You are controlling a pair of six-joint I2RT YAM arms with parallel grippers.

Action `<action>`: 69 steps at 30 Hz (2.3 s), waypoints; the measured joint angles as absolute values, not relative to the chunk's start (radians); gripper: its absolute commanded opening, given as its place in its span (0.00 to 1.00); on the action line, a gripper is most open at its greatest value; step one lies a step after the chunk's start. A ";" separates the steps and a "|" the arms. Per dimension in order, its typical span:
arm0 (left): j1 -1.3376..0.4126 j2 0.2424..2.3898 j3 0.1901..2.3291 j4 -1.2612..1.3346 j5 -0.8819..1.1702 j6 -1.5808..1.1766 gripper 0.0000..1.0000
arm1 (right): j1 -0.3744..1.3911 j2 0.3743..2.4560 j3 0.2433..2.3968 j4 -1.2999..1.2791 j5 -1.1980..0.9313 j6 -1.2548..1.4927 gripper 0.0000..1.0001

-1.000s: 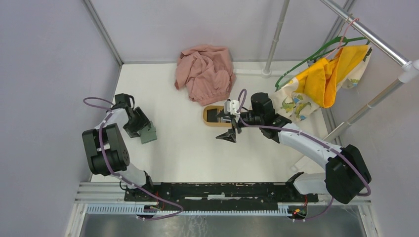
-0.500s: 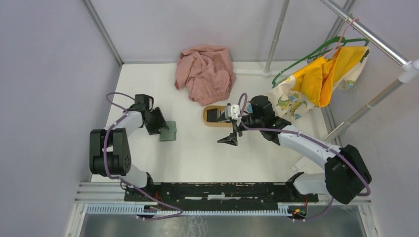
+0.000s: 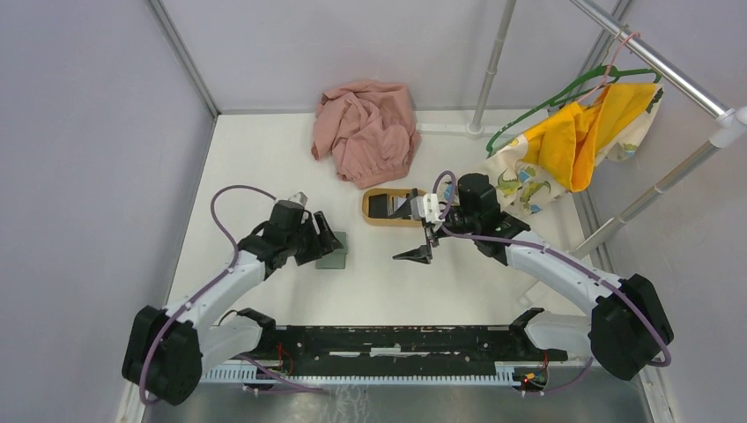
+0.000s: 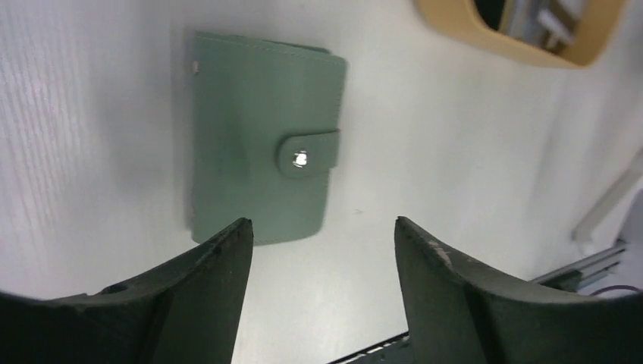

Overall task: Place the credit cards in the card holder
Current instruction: Move the card holder to the center of the board.

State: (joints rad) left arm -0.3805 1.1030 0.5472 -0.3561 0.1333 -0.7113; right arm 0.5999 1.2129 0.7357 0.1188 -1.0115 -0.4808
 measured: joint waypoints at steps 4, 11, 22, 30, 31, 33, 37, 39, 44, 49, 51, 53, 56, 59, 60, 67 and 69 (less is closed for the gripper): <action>-0.407 0.927 0.598 -0.415 0.097 -0.757 0.86 | 0.580 1.213 0.736 0.119 -1.019 -0.481 0.98; -0.410 0.868 1.055 -0.534 0.079 -0.895 0.96 | 0.527 1.213 0.735 0.119 -1.034 -0.480 0.98; -0.443 0.859 1.291 -0.630 0.059 -1.065 0.99 | 0.468 1.262 0.736 0.104 -1.093 -0.476 0.98; -0.445 0.886 1.304 -0.662 0.049 -1.065 1.00 | 0.450 1.296 0.736 0.084 -1.100 -0.477 0.98; -0.445 0.888 1.307 -0.665 0.049 -1.065 1.00 | 0.449 1.297 0.736 0.084 -1.100 -0.477 0.98; -0.445 0.891 1.312 -0.668 0.049 -1.065 1.00 | 0.448 1.297 0.736 0.083 -1.100 -0.477 0.98; -0.445 0.891 1.314 -0.667 0.053 -1.062 1.00 | 0.448 1.298 0.736 0.092 -1.103 -0.467 0.98; -0.445 0.885 1.291 -0.647 0.052 -1.035 1.00 | 0.449 1.297 0.736 0.104 -1.107 -0.457 0.98; -0.445 0.831 1.045 -0.556 0.046 -0.847 1.00 | 0.449 1.297 0.728 0.152 -1.107 -0.438 0.98; -0.445 0.767 0.668 -0.407 0.030 -0.674 0.93 | 0.466 1.289 0.670 0.202 -1.099 -0.447 0.98; -0.445 0.744 0.542 -0.374 0.008 -0.649 0.90 | 0.485 1.289 0.657 0.202 -1.093 -0.465 0.98; -0.445 0.742 0.476 -0.332 -0.020 -0.636 0.87 | 0.503 1.289 0.651 0.201 -1.086 -0.490 0.98; -0.445 0.753 0.397 -0.208 -0.051 -0.633 0.80 | 0.525 1.286 0.636 0.202 -1.085 -0.540 0.98; -0.444 0.801 0.334 -0.096 -0.055 -0.634 0.75 | 0.539 1.284 0.625 0.200 -1.069 -0.570 0.98; -0.443 0.828 0.315 -0.062 -0.054 -0.634 0.74 | 0.543 1.284 0.625 0.200 -1.061 -0.577 0.97; -0.353 0.964 0.273 0.088 -0.006 -0.635 0.60 | 0.579 1.303 0.625 0.201 -1.004 -0.602 0.90; -0.309 1.006 0.273 0.121 0.031 -0.635 0.58 | 0.594 1.315 0.625 0.198 -0.989 -0.609 0.90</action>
